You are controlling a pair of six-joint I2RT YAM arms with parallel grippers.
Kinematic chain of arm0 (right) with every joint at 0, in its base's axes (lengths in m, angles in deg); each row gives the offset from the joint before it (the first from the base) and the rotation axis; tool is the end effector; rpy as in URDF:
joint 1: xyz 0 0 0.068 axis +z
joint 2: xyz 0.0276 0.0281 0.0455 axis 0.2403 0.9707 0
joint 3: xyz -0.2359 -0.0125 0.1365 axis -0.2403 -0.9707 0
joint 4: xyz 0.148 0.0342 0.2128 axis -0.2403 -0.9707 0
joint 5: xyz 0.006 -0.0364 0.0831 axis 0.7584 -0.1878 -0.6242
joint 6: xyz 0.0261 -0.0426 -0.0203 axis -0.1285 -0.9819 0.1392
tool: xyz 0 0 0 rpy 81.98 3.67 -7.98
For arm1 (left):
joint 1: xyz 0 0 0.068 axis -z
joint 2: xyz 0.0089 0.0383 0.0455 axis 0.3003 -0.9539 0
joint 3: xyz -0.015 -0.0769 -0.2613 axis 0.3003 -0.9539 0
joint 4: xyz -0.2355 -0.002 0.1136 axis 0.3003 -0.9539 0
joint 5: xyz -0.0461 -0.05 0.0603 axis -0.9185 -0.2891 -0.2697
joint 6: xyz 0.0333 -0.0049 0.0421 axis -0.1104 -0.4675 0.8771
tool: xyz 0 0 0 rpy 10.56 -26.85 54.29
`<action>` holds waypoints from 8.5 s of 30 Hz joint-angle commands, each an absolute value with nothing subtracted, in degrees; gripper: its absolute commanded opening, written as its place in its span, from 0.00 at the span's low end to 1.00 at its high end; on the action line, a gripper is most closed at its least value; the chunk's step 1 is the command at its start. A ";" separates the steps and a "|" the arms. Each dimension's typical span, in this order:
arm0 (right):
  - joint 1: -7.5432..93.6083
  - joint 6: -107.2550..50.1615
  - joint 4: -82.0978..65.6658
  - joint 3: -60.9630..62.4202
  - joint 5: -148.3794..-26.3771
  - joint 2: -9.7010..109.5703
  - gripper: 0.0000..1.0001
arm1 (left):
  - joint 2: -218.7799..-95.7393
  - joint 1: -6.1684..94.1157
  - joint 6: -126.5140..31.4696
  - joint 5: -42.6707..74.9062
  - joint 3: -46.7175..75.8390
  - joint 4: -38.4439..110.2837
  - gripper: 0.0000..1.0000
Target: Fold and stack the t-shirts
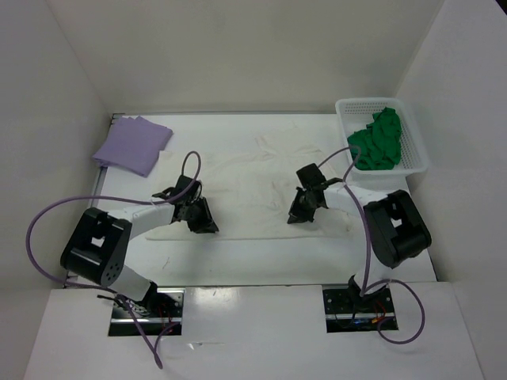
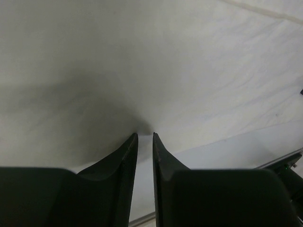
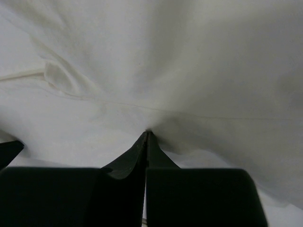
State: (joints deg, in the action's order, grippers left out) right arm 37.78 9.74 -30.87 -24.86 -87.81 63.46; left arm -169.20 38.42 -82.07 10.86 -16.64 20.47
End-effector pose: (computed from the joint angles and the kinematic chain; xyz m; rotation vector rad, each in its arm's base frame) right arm 0.2716 0.1256 0.1463 0.4882 2.8202 0.4842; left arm 0.2538 -0.1061 0.1475 -0.5132 2.7019 -0.6825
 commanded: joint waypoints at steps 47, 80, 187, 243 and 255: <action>37.11 -3.63 -33.89 -3.98 -97.40 64.92 0.08 | -209.11 15.28 -66.88 39.94 41.36 15.80 0.51; 27.09 -8.64 -39.69 53.38 -70.35 107.96 0.52 | -200.77 15.28 -68.72 34.76 30.81 22.91 0.00; 22.25 -3.90 -70.19 -11.28 -76.32 39.87 0.21 | -156.84 2.36 -78.21 25.95 -9.97 15.54 0.45; 52.14 -3.36 -51.47 -10.13 -76.75 69.22 0.02 | -168.51 15.10 -79.45 16.91 -12.43 26.52 0.38; 52.14 -11.72 -62.19 -2.66 -90.37 68.70 0.01 | -166.84 15.10 -79.45 16.91 -9.09 24.76 0.35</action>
